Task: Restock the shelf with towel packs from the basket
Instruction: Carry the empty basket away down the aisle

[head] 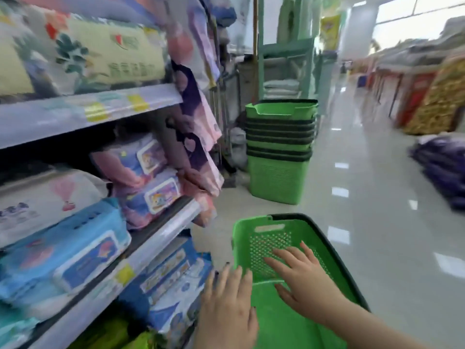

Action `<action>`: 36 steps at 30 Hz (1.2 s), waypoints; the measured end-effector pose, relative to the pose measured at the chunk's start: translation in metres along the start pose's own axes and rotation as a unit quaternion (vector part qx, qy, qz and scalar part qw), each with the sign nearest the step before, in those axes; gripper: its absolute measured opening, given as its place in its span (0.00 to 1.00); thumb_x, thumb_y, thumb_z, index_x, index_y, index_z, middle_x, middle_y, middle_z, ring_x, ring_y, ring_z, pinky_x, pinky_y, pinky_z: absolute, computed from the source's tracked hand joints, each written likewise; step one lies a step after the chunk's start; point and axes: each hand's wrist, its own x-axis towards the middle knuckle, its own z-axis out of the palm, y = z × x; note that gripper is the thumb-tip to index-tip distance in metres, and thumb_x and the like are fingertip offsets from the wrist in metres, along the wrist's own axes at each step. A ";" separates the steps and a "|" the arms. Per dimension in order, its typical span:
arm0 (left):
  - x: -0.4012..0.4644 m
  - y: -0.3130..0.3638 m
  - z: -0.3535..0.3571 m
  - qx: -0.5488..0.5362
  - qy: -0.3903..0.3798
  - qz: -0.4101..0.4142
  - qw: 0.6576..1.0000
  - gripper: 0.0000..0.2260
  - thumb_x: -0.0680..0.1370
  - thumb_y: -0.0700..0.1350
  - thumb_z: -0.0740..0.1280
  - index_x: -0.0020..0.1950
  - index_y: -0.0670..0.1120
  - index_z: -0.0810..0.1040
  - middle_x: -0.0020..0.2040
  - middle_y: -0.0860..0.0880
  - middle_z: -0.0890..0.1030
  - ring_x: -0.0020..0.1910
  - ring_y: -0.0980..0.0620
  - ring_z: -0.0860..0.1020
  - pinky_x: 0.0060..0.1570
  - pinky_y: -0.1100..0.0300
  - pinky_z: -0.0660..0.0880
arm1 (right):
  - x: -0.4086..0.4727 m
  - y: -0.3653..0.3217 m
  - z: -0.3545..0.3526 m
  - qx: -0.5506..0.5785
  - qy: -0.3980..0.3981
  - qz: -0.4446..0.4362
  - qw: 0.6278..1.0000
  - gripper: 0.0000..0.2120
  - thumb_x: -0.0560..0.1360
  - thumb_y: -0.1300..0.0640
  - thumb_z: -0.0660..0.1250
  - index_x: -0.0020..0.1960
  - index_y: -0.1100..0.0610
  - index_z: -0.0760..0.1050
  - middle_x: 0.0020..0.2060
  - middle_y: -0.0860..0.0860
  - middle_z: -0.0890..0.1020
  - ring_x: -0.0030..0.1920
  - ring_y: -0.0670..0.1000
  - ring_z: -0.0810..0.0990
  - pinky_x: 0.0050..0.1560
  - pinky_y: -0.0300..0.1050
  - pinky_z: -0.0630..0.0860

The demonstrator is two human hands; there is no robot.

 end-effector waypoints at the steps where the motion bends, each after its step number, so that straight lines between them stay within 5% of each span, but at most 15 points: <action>1: 0.000 0.013 0.021 -0.023 -0.056 0.001 0.998 0.29 0.55 0.58 0.66 0.53 0.48 0.76 0.44 0.50 0.84 0.48 0.47 0.80 0.55 0.51 0.67 | -0.017 0.014 0.009 0.001 -0.025 0.044 0.999 0.22 0.63 0.42 0.61 0.56 0.46 0.74 0.49 0.45 0.82 0.49 0.49 0.82 0.51 0.58 0.78; 3: -0.002 0.034 0.052 -0.057 -0.171 -0.002 0.984 0.31 0.51 0.63 0.68 0.51 0.51 0.78 0.40 0.52 0.84 0.40 0.51 0.83 0.47 0.54 0.77 | -0.044 0.035 0.028 0.020 -0.100 0.127 0.987 0.23 0.61 0.41 0.64 0.54 0.45 0.70 0.45 0.45 0.83 0.45 0.49 0.83 0.47 0.56 0.80; 5: -0.007 0.048 0.090 -0.083 -0.230 -0.013 0.970 0.21 0.71 0.57 0.60 0.63 0.52 0.70 0.50 0.52 0.83 0.51 0.53 0.82 0.52 0.53 0.79 | -0.075 0.054 0.056 0.026 -0.172 0.191 0.966 0.21 0.60 0.39 0.69 0.51 0.43 0.73 0.43 0.44 0.84 0.43 0.49 0.84 0.43 0.54 0.81; 6: -0.008 0.056 0.103 -0.073 -0.277 -0.009 0.958 0.19 0.79 0.55 0.50 0.69 0.53 0.66 0.60 0.51 0.79 0.60 0.51 0.78 0.61 0.48 0.73 | -0.093 0.059 0.068 0.015 -0.182 0.201 0.962 0.14 0.67 0.37 0.64 0.48 0.42 0.78 0.42 0.44 0.84 0.43 0.48 0.84 0.42 0.53 0.81; 8: -0.012 0.064 0.127 -0.032 -0.296 0.027 0.954 0.22 0.81 0.54 0.44 0.72 0.53 0.65 0.67 0.46 0.73 0.66 0.46 0.72 0.66 0.37 0.64 | -0.114 0.067 0.086 0.032 -0.226 0.206 0.952 0.26 0.76 0.40 0.46 0.40 0.42 0.82 0.40 0.41 0.84 0.43 0.45 0.84 0.43 0.51 0.81; 11: -0.017 0.054 0.155 -0.003 -0.455 0.058 0.888 0.23 0.82 0.55 0.47 0.76 0.53 0.51 0.76 0.47 0.57 0.75 0.45 0.56 0.73 0.42 0.47 | -0.123 0.066 0.085 0.031 -0.235 0.206 0.949 0.18 0.67 0.40 0.54 0.29 0.42 0.79 0.28 0.35 0.77 0.36 0.39 0.81 0.55 0.50 0.73; 13: -0.020 0.044 0.171 -0.009 -0.498 0.045 0.866 0.27 0.79 0.64 0.42 0.75 0.55 0.53 0.76 0.50 0.56 0.75 0.48 0.54 0.74 0.48 0.47 | -0.121 0.065 0.085 0.003 -0.198 0.184 0.963 0.19 0.64 0.40 0.55 0.20 0.46 0.72 0.17 0.38 0.67 0.25 0.38 0.76 0.56 0.49 0.64; 15: -0.021 0.041 0.172 -0.019 -0.500 0.044 0.864 0.25 0.79 0.64 0.46 0.71 0.53 0.60 0.73 0.49 0.62 0.73 0.48 0.59 0.74 0.52 0.51 | -0.120 0.065 0.085 -0.030 -0.147 0.183 0.972 0.23 0.65 0.42 0.54 0.15 0.51 0.67 0.12 0.43 0.66 0.18 0.39 0.72 0.58 0.48 0.63; 19: -0.009 0.040 0.150 0.011 -0.500 0.084 0.862 0.20 0.81 0.50 0.56 0.71 0.44 0.59 0.72 0.37 0.62 0.72 0.37 0.59 0.73 0.43 0.51 | -0.118 0.054 0.088 -0.072 -0.062 0.140 0.986 0.27 0.71 0.47 0.53 0.14 0.51 0.58 0.10 0.50 0.65 0.13 0.39 0.67 0.65 0.48 0.57; 21: 0.000 0.033 0.140 0.028 -0.478 0.084 0.874 0.21 0.80 0.47 0.58 0.72 0.44 0.60 0.72 0.37 0.62 0.74 0.39 0.57 0.74 0.42 0.47 | -0.117 0.049 0.095 -0.070 -0.023 0.155 0.985 0.32 0.79 0.49 0.43 0.16 0.50 0.55 0.10 0.54 0.58 0.12 0.41 0.62 0.60 0.46 0.70; 23: 0.007 0.024 0.131 0.050 -0.442 0.097 0.890 0.24 0.77 0.40 0.62 0.72 0.46 0.60 0.73 0.41 0.63 0.75 0.41 0.55 0.74 0.44 0.42 | -0.109 0.035 0.087 -0.046 -0.087 0.179 0.979 0.32 0.79 0.46 0.30 0.20 0.50 0.55 0.16 0.55 0.49 0.15 0.45 0.58 0.48 0.46 0.80; 25: 0.012 0.015 0.117 0.074 -0.400 0.099 0.908 0.29 0.75 0.34 0.60 0.75 0.47 0.57 0.75 0.43 0.60 0.75 0.43 0.52 0.72 0.47 0.36 | -0.099 0.016 0.082 -0.018 -0.149 0.137 0.979 0.34 0.71 0.38 0.21 0.30 0.50 0.62 0.21 0.49 0.55 0.24 0.49 0.64 0.55 0.48 0.75; 28: 0.023 -0.002 0.107 0.113 -0.373 0.071 0.918 0.39 0.69 0.25 0.48 0.77 0.49 0.44 0.77 0.42 0.48 0.76 0.43 0.44 0.64 0.50 0.30 | -0.093 -0.014 0.077 0.037 -0.234 0.126 0.963 0.24 0.78 0.36 0.43 0.40 0.54 0.63 0.24 0.53 0.64 0.32 0.53 0.71 0.43 0.46 0.66; 32: 0.033 -0.019 0.108 0.136 -0.360 0.019 0.923 0.42 0.61 0.24 0.38 0.71 0.49 0.29 0.70 0.40 0.29 0.74 0.41 0.35 0.61 0.50 0.22 | -0.079 -0.055 0.087 0.021 -0.251 0.113 0.961 0.25 0.54 0.35 0.73 0.26 0.54 0.67 0.13 0.53 0.70 0.12 0.49 0.66 0.28 0.35 0.53; 36: 0.035 -0.009 0.108 0.125 -0.365 -0.055 0.921 0.31 0.76 0.32 0.49 0.76 0.42 0.37 0.75 0.38 0.37 0.75 0.39 0.41 0.73 0.47 0.41 | -0.067 -0.074 0.082 0.101 -0.143 0.100 0.979 0.16 0.77 0.51 0.54 0.45 0.61 0.75 0.27 0.63 0.76 0.26 0.55 0.74 0.27 0.42 0.51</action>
